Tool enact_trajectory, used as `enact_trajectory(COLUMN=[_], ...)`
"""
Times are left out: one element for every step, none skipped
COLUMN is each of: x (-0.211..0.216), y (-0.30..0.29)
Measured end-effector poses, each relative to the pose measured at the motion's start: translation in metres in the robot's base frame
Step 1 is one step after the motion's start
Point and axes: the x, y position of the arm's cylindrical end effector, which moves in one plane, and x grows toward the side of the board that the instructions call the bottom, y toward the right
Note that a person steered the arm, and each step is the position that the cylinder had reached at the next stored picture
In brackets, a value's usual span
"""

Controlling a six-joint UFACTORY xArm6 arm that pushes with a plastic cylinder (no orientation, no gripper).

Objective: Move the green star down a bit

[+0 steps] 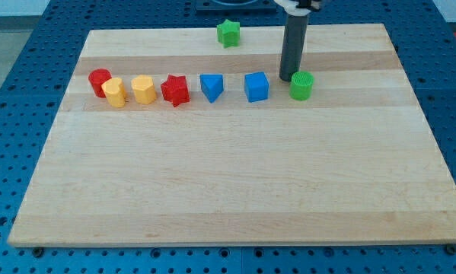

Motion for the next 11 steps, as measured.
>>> enact_trajectory(x=[-0.019,-0.049,-0.057,-0.089,-0.139,-0.142,-0.141,-0.140,-0.140,-0.141,-0.141], y=[-0.007,-0.056,-0.131,-0.179,-0.196,-0.192,-0.177,-0.131,-0.071,-0.046,-0.051])
